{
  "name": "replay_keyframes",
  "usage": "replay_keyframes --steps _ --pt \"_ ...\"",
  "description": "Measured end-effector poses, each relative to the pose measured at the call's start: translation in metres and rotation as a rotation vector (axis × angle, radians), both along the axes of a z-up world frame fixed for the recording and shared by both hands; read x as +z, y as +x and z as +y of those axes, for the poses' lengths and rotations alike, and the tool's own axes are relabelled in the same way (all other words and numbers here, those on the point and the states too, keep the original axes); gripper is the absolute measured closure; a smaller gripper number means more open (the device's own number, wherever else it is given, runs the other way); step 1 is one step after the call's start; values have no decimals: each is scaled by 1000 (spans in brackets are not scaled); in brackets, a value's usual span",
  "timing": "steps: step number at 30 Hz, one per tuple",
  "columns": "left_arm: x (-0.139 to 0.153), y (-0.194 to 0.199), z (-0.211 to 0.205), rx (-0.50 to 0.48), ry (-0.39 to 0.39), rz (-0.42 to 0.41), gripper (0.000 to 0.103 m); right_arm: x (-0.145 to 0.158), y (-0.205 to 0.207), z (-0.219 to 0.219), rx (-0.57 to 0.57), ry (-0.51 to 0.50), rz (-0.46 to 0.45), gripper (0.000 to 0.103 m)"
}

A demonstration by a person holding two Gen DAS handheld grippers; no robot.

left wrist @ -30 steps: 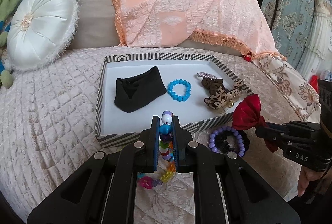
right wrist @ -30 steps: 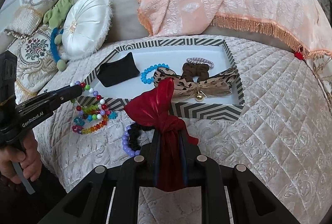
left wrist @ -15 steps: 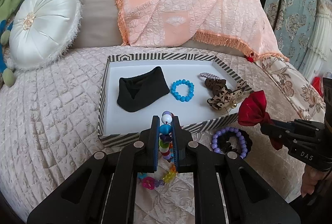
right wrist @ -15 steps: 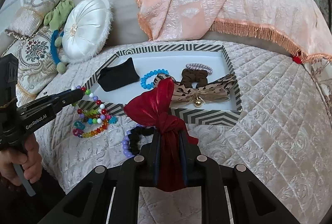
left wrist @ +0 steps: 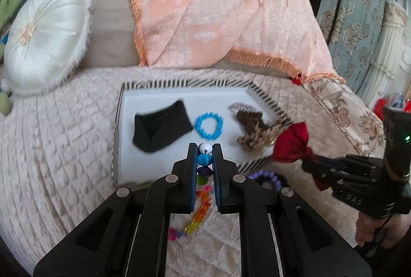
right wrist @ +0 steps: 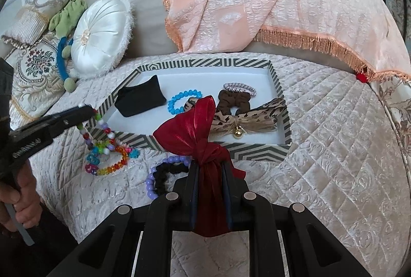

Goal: Organize jewelry
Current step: 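Place the multicolor bracelet in the tray with the left tool while the right tool places the red bow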

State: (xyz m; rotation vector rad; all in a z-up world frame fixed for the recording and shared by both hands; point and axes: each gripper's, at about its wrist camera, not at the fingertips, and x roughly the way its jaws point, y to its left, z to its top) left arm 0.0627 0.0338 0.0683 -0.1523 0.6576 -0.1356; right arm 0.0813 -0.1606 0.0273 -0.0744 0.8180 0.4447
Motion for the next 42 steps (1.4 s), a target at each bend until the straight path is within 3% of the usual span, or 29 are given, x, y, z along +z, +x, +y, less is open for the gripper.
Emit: replay_keyframes --steps 6,11,15,19,25,31,33,36,42 --pt "34 24 -1 -12 17 -30 93 19 12 7 12 -16 -23 88" --pt "40 56 -2 -24 -5 -17 93 32 45 10 3 -27 -13 88" --pt "20 74 -3 -47 -67 10 93 32 74 7 -29 48 -10 88" --pt "-10 93 -3 -22 -108 117 93 19 102 12 -55 128 30 88" --pt "-48 103 4 59 -25 269 93 1 130 37 -43 153 77 88" --pt "-74 98 14 102 38 365 93 -30 147 59 -66 90 193 88" --pt "-77 95 16 107 50 370 93 -37 149 62 -69 75 216 86" --pt "-77 90 19 107 70 361 93 -40 148 64 -74 75 224 63" --pt "-70 92 32 112 25 346 88 -29 139 67 -42 96 188 61"
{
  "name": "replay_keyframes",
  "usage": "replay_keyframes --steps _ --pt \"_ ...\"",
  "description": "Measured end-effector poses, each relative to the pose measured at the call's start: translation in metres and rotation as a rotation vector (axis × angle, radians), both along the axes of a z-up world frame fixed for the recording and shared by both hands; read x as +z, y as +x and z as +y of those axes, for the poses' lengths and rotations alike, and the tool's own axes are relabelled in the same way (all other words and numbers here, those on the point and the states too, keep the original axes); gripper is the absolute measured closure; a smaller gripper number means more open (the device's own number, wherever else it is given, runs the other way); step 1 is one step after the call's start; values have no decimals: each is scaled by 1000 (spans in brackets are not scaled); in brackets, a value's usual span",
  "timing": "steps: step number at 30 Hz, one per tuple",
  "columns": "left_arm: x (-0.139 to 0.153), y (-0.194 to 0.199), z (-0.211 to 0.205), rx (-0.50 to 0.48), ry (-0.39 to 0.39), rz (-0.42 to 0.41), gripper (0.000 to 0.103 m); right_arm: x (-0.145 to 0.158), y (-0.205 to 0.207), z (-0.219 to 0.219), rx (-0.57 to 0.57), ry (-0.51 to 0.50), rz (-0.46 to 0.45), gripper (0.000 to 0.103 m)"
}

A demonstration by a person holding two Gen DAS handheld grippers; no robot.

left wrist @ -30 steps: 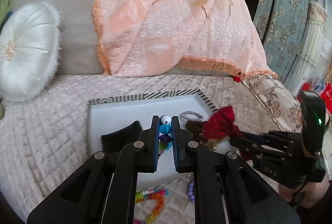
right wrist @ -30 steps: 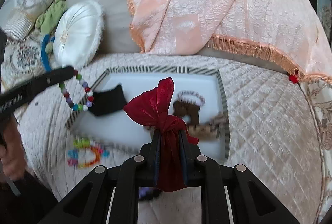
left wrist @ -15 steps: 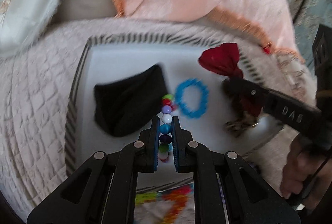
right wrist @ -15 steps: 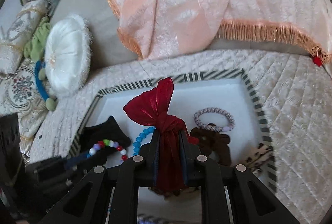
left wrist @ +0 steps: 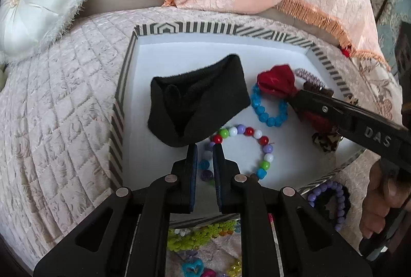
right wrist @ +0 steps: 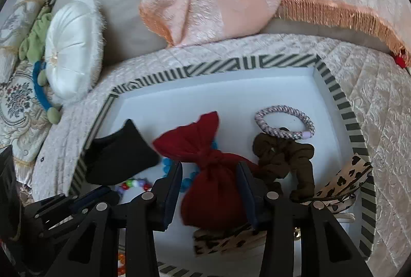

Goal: Organize jewelry
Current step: 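Place the multicolor bracelet in the tray with the left tool while the right tool places the red bow, then grasp the orange crystal bead strand with the left tool while the right tool grasps the purple bead bracelet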

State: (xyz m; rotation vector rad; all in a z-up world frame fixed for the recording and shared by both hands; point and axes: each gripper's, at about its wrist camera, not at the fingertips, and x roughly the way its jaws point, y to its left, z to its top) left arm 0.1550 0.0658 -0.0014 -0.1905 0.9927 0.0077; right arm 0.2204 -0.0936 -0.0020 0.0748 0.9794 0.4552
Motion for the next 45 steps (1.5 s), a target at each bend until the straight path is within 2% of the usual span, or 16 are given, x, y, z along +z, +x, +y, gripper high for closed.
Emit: replay_keyframes --steps 1,3,4,10,15,21,24,28,33,35,37,38,39,42,43,45 --pt "3 0 1 3 -10 -9 86 4 -3 -1 2 6 -15 61" --pt "11 -3 6 11 -25 -35 69 16 -10 -4 4 16 -56 61" --pt "15 -6 9 20 -23 -49 66 23 -15 -8 4 22 -89 61" --pt "34 -31 35 79 -7 -105 65 45 -42 -39 -37 39 -195 61" --pt "39 -64 47 87 21 -113 65 39 -75 -71 -72 25 -170 61" --pt "18 -105 36 50 10 -61 65 18 -118 -97 -88 -30 -105 61" --pt "10 -108 27 28 6 -41 65 -4 -128 -102 -83 -67 -20 61" --pt "11 -104 13 -28 -30 -54 65 -14 -129 -101 -51 -95 2 61" --pt "-13 -90 -5 -50 19 17 65 -12 -127 -102 -56 -83 9 61" --pt "-17 -89 -12 -54 70 15 65 -10 -127 -103 -51 -77 6 61" --pt "-16 -91 -22 -75 125 9 69 -7 -127 -102 -40 -52 -6 61" --pt "-16 -93 -24 -89 127 8 87 -4 -128 -100 -26 -38 -18 61" --pt "-15 -95 -29 -112 126 10 95 -1 -130 -97 -12 -30 -28 61" --pt "-13 -102 -34 -132 122 -7 96 5 -137 -84 72 -10 -69 61" --pt "-13 -103 -34 -131 114 -8 96 6 -139 -78 100 -11 -80 68" --pt "-11 -103 -34 -135 92 -8 96 7 -142 -69 138 -9 -94 77"
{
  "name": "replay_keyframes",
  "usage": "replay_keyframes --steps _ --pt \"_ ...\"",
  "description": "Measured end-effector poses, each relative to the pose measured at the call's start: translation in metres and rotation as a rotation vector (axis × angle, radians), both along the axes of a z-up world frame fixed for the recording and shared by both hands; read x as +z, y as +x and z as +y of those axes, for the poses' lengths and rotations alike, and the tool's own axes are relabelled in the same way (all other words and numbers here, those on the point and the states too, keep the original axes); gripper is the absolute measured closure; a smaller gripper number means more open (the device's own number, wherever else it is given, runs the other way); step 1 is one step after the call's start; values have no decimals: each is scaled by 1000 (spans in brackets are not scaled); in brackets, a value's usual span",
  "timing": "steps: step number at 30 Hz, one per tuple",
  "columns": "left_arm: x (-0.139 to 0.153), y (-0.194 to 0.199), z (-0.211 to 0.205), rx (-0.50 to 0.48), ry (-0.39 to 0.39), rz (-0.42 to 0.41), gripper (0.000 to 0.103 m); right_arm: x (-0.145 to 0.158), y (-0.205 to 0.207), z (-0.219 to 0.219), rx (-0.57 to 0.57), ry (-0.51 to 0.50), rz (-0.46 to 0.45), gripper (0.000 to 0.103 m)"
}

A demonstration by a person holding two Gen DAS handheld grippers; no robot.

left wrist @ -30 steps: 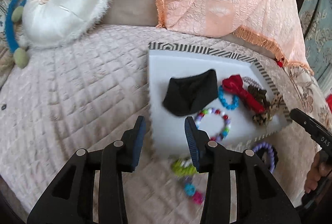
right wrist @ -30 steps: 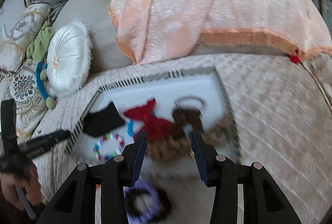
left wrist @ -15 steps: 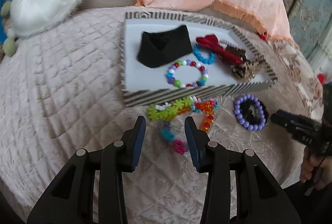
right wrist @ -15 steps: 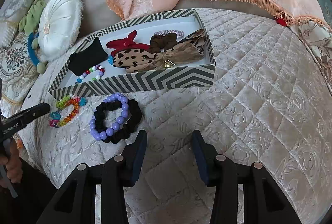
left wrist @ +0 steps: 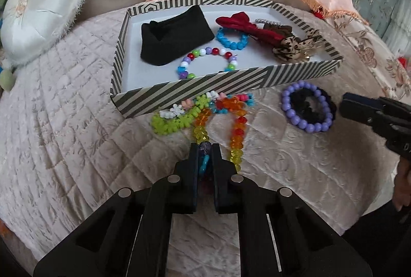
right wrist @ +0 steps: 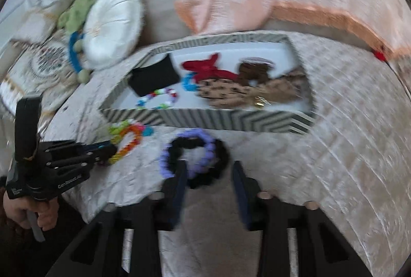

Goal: Organize jewelry
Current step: 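Grasp the orange crystal bead strand with the left tool while the right tool grasps the purple bead bracelet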

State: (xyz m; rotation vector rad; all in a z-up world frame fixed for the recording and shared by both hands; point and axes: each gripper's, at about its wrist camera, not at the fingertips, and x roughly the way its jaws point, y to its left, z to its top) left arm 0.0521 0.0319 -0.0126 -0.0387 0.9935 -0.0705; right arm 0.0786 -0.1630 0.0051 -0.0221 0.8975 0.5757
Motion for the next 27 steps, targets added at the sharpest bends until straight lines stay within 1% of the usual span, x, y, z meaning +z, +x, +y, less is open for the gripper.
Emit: replay_keyframes --steps 2,4,8,10,14,16,17,18,19,22,27 --pt "0 1 1 2 -8 5 96 0 1 6 23 20 -3 79" --pt "-2 1 2 9 -15 17 96 -3 5 13 34 13 1 79" --pt "-2 1 1 10 -13 20 95 -17 18 21 2 -27 44 80" --pt "-3 3 0 9 -12 23 95 -22 23 22 2 -26 66 80" --pt "-6 6 1 14 -14 28 95 -29 29 27 -10 -41 76 80" --pt "-6 7 1 15 -13 29 95 -30 30 29 -11 -50 67 83" --pt "-7 7 0 14 -10 28 95 -29 29 31 -8 -63 58 86" --pt "-7 7 -1 13 -4 26 95 -28 27 31 -6 -76 47 92" --pt "-7 7 -1 13 -1 25 95 -27 26 32 -2 -83 40 94" --pt "-8 7 0 16 -6 23 95 -16 17 30 12 -86 -1 94" --pt "-8 7 0 22 -3 9 95 16 -1 15 12 -8 -78 94"
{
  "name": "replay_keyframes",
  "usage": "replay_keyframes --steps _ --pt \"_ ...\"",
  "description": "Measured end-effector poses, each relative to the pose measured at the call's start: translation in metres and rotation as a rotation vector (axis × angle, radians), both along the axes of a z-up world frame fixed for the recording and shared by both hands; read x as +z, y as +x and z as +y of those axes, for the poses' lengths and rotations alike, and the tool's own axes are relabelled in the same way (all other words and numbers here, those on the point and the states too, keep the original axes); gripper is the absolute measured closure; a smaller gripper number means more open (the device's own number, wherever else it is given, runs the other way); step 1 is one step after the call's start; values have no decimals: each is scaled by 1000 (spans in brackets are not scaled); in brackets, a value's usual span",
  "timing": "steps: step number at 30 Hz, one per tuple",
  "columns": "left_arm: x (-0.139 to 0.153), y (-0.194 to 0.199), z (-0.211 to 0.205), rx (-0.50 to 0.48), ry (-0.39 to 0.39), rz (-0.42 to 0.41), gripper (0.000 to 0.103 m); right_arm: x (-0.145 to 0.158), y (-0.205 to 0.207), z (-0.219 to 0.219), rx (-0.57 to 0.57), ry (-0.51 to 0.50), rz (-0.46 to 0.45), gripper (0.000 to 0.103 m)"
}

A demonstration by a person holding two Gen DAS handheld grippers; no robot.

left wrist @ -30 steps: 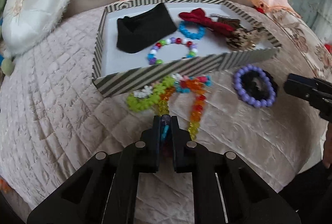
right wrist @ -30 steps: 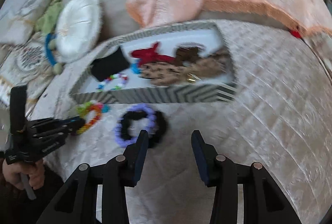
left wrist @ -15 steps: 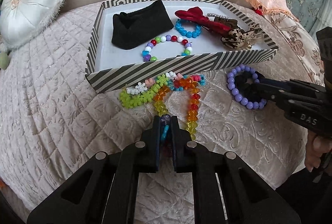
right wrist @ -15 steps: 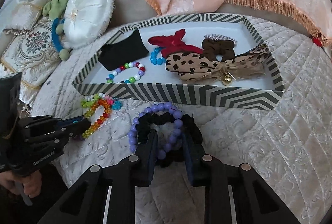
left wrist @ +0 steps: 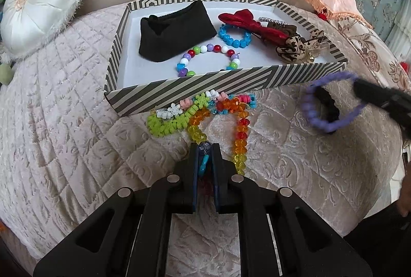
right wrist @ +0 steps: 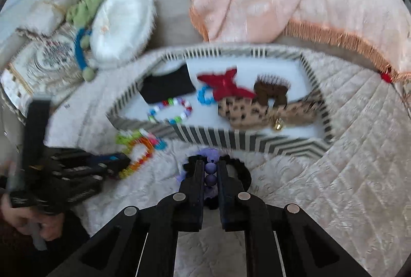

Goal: Organize jewelry
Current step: 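Grasp the orange crystal bead strand with the left tool while the right tool grasps the purple bead bracelet, then lift the orange crystal strand with the left tool while the right tool lifts the purple bracelet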

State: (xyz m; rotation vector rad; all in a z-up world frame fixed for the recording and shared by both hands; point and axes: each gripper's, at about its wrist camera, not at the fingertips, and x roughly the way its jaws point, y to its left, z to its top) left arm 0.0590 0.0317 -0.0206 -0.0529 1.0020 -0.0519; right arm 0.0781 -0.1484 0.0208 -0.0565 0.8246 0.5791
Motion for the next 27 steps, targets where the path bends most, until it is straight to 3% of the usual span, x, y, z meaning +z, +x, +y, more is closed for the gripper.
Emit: replay_keyframes --steps 4,11,20,24,27 --pt "0 0 1 7 -9 -2 95 22 -6 -25 -42 75 -37 94" --pt "2 1 2 6 -15 2 95 21 2 -55 -105 143 2 94" --pt "22 -13 4 -27 -50 -49 95 42 -8 -66 -65 290 -42 95" --pt "33 -22 13 -24 -140 -86 95 40 -11 -56 -29 304 -25 94" --pt "35 -23 11 -25 -137 -95 95 35 -12 -46 3 304 0 94"
